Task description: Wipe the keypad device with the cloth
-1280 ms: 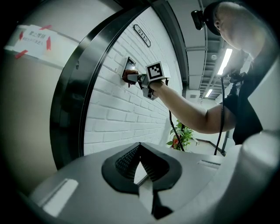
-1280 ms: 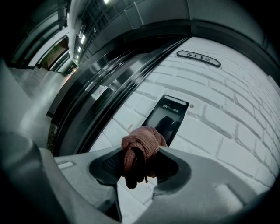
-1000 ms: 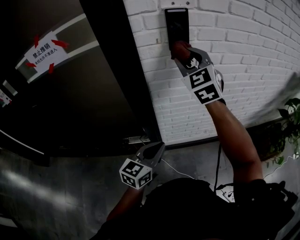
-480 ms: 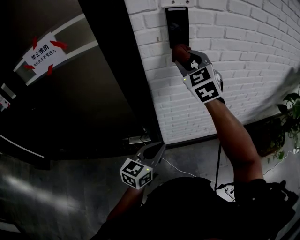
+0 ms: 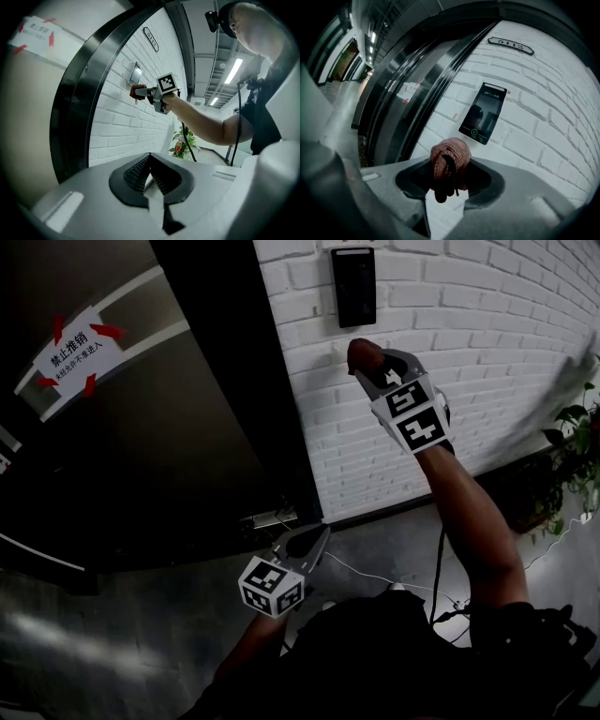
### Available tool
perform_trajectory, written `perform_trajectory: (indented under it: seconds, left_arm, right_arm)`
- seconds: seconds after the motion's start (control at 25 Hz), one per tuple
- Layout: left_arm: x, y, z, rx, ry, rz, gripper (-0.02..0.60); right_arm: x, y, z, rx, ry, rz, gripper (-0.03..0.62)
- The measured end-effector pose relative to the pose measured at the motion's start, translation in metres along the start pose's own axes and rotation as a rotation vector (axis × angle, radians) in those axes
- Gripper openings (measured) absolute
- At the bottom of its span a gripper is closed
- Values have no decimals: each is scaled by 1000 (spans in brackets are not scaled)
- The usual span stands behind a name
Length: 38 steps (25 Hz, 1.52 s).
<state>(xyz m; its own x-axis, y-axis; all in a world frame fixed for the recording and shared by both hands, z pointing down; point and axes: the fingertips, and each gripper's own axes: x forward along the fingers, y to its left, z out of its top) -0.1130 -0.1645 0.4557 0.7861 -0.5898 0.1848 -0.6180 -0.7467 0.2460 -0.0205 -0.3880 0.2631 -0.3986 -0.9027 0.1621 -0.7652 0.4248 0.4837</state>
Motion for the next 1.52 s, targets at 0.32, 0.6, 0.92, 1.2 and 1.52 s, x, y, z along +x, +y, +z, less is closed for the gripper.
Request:
perform_trajectory:
  seconds: [0.32,0.6,0.92,1.2,1.52]
  left_arm:
    - [-8,13,2,12,-29,-6,17]
    - [-1,-22,-10,4,-34,27,17]
    - [21,-89,-19,3,-43,73,17]
    - [30,-140,-31,13,-36,122,17]
    - [44,-184,-58,-6,-29,149,17]
  right_arm:
    - [-65,61,-52,102,14,107,156]
    - [-154,93,-130,231,40,203,158]
    - [-246,84,-162,367,-26,232,156]
    - [-301,93,-193,394,-24,318,156]
    - [-336,94,-220,409,-40,371,156]
